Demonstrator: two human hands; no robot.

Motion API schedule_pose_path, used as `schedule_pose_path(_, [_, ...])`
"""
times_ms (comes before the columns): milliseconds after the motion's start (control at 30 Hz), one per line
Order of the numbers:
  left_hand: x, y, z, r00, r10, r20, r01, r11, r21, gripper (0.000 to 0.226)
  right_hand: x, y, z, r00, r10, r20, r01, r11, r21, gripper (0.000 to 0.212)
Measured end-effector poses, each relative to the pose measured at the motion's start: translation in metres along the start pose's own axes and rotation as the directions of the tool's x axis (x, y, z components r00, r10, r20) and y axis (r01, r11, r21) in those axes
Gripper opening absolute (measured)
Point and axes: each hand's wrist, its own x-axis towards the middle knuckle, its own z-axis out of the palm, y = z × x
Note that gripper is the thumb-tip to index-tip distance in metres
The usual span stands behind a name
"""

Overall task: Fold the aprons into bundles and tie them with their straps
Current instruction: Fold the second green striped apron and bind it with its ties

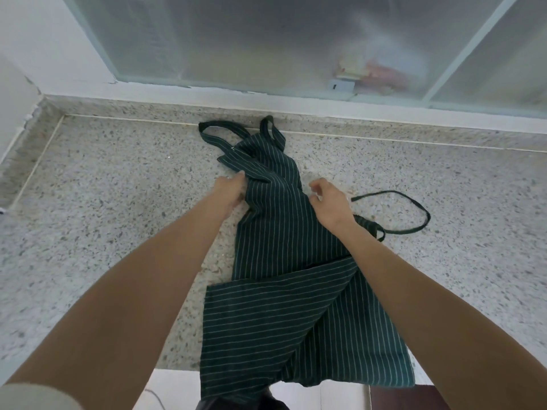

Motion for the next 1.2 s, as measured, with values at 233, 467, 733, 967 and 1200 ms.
schedule_pose_path(233, [0.031,0.033,-0.004,0.987,-0.066,0.144,0.103,0.958,-0.269,0.012,0.055,-0.038,0.010,0.948,0.266,0.174,-0.312,0.883,0.351,0.044])
schedule_pose_path(467, [0.036,0.058,-0.017,0.936,0.171,0.308,-0.087,0.959,-0.268,0.016,0.097,-0.066,0.016,0.880,0.386,0.277,-0.470,0.619,0.629,0.045])
schedule_pose_path(733, [0.042,0.081,-0.032,0.927,0.257,0.275,-0.183,0.946,-0.269,0.009,0.112,-0.086,0.001,0.744,0.382,0.548,-0.666,0.485,0.567,0.053])
schedule_pose_path(967, [0.030,0.097,-0.045,0.916,0.321,0.240,-0.263,0.933,-0.244,0.010,0.101,-0.087,-0.020,0.902,0.214,0.376,-0.427,0.573,0.699,0.024])
schedule_pose_path(1200, [0.014,0.097,-0.056,0.862,0.352,0.366,-0.221,0.909,-0.354,0.008,0.089,-0.095,-0.027,0.969,0.112,-0.221,0.055,0.773,0.632,0.033])
